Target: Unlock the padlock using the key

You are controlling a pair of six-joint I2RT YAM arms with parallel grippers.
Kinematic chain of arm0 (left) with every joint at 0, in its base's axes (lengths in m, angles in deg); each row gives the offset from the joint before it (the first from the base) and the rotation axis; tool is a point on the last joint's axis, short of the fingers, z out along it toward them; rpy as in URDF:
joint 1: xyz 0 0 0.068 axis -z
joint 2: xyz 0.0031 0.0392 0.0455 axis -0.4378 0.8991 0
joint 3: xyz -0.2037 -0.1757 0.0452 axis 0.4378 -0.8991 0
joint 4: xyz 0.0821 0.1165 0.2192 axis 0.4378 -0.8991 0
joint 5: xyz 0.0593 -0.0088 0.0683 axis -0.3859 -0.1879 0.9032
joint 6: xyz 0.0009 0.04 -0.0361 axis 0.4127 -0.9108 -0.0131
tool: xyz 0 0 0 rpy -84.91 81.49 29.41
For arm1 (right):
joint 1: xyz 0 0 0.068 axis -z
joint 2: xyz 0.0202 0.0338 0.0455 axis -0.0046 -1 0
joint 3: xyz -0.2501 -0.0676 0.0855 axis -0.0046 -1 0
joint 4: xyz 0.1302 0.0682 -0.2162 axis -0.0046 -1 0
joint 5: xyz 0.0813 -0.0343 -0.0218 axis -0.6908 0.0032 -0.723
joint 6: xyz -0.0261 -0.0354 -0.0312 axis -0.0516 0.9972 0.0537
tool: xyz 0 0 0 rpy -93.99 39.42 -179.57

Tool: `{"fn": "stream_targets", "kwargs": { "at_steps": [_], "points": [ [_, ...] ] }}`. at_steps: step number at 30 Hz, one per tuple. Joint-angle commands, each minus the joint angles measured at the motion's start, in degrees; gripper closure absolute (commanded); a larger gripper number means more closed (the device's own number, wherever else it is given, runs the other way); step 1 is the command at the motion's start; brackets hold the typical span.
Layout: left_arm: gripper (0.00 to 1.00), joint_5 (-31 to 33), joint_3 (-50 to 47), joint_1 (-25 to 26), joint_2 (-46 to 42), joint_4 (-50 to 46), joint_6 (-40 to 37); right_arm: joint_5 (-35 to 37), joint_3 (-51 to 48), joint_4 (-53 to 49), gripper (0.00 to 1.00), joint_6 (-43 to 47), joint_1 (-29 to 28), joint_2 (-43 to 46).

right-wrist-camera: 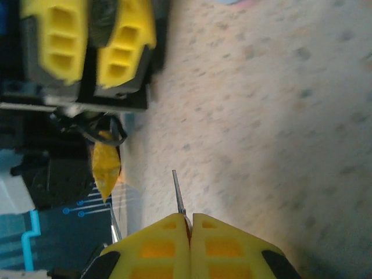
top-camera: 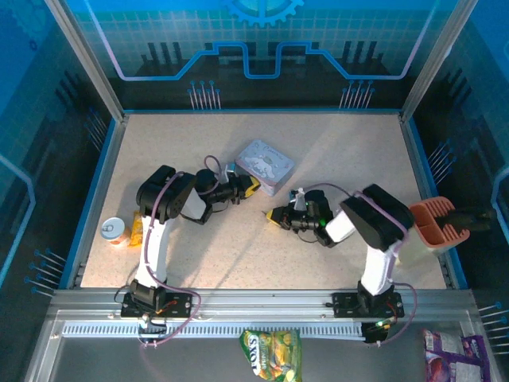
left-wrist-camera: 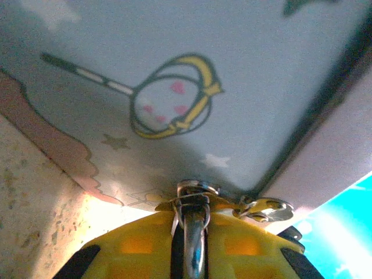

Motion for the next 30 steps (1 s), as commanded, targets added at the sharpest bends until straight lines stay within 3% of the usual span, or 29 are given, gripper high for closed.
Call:
{"fn": "stream_targets", "kwargs": {
  "at_steps": [1, 8, 16, 23, 30],
  "points": [
    [1.0, -0.02, -0.76, 0.74, 4.83, -1.73, 0.9, -0.61, 2.42, 20.03, 1.0, -12.11, 0.58, -8.49],
    [1.0, -0.11, -1.68, 0.65, 5.67, -0.45, 1.12, 2.57, 3.85, 16.19, 1.0, -9.75, 0.46, -8.68],
    [1.0, 0.83, -2.26, 0.62, 6.01, 0.18, 0.76, 6.23, 6.0, 19.92, 1.0, -9.59, 1.41, -11.8],
    [1.0, 1.06, -2.48, 0.65, 6.41, 1.31, 1.17, 6.23, 8.59, 16.8, 1.0, -10.62, 1.51, -11.26],
    [1.0, 1.03, -2.58, 0.63, 7.07, 1.54, 0.97, 5.92, 10.54, 19.91, 1.0, -13.83, 1.59, -14.39]
  ]
}}
